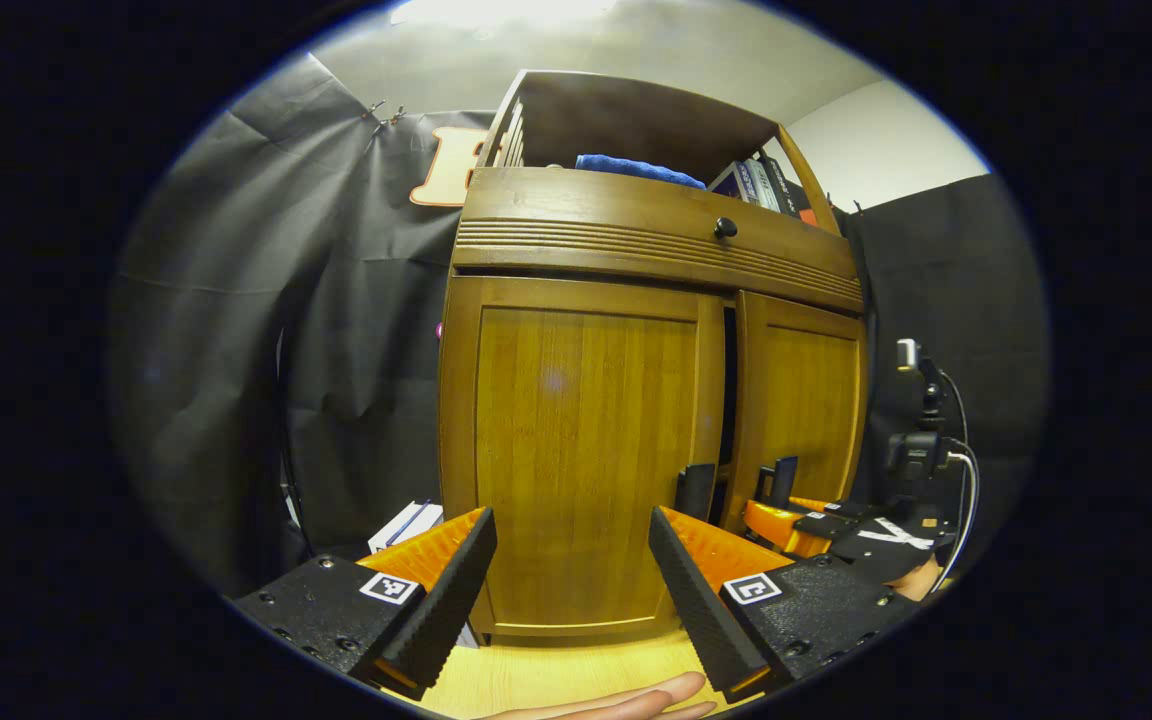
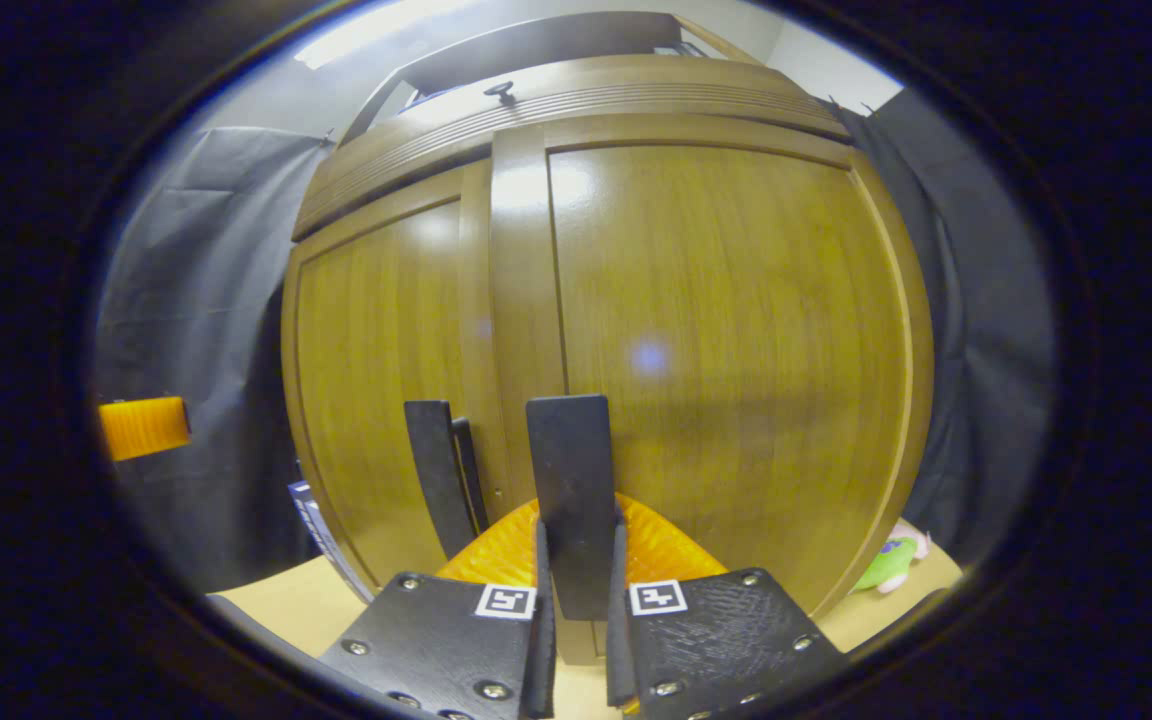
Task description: Open the right door of the double-door shoe cabinet with the right hand, and open the left door with the left hand.
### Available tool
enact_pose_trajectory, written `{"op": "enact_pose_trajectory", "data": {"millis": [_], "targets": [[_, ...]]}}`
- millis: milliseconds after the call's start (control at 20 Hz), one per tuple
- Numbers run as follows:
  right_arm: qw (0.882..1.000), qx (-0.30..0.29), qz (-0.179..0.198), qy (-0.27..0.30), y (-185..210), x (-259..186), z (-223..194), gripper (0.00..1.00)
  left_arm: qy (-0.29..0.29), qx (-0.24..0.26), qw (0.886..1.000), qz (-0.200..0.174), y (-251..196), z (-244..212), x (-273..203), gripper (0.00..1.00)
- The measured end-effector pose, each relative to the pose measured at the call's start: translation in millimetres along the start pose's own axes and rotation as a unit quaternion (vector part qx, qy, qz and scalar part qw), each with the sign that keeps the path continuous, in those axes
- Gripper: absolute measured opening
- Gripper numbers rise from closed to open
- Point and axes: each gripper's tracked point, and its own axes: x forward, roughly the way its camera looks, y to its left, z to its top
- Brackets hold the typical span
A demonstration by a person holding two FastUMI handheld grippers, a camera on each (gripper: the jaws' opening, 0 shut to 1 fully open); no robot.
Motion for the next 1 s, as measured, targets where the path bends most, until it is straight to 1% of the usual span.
{"op": "enact_pose_trajectory", "data": {"millis": [50, 250, 550, 600, 700, 750, 850, 900, 950, 1000], "targets": [[1.0, 0.004, 0.009, 0.003, 1, -5, -1, 0.2, 0.001, 0.0, 1.0, 0.003, 0, -1, 1, 0.91], [0.999, 0.004, 0.034, 0.012, -1, -30, -1, 0.2, 0.005, 0.009, 1.0, -0.01, -18, -3, 4, 0.91], [0.996, 0.024, 0.08, 0.013, -13, -74, 2, 0.2, 0.001, 0.018, 1.0, -0.024, -34, -7, -1, 0.92], [0.996, 0.025, 0.085, 0.015, -14, -78, 2, 0.15, 0.001, 0.017, 1.0, -0.024, -35, -7, -1, 0.91], [0.995, 0.027, 0.09, 0.017, -19, -87, 3, 0.15, 0.002, 0.014, 1.0, -0.024, -35, -8, 0, 0.92], [0.995, 0.027, 0.092, 0.016, -20, -90, 3, 0.2, 0.004, 0.013, 1.0, -0.022, -35, -9, 1, 0.91], [0.995, 0.022, 0.093, 0.01, -24, -98, 1, 0.2, 0.009, 0.013, 1.0, -0.018, -32, -13, 3, 0.91], [0.995, 0.026, 0.093, 0.008, -25, -101, 2, 0.15, 0.01, 0.013, 1.0, -0.015, -31, -13, 5, 0.91], [0.995, 0.029, 0.093, 0.006, -26, -103, 2, 0.2, 0.012, 0.012, 1.0, -0.013, -30, -14, 6, 0.92], [0.995, 0.032, 0.093, 0.004, -28, -105, 3, 0.2, 0.013, 0.013, 1.0, -0.011, -28, -15, 7, 0.92]]}}
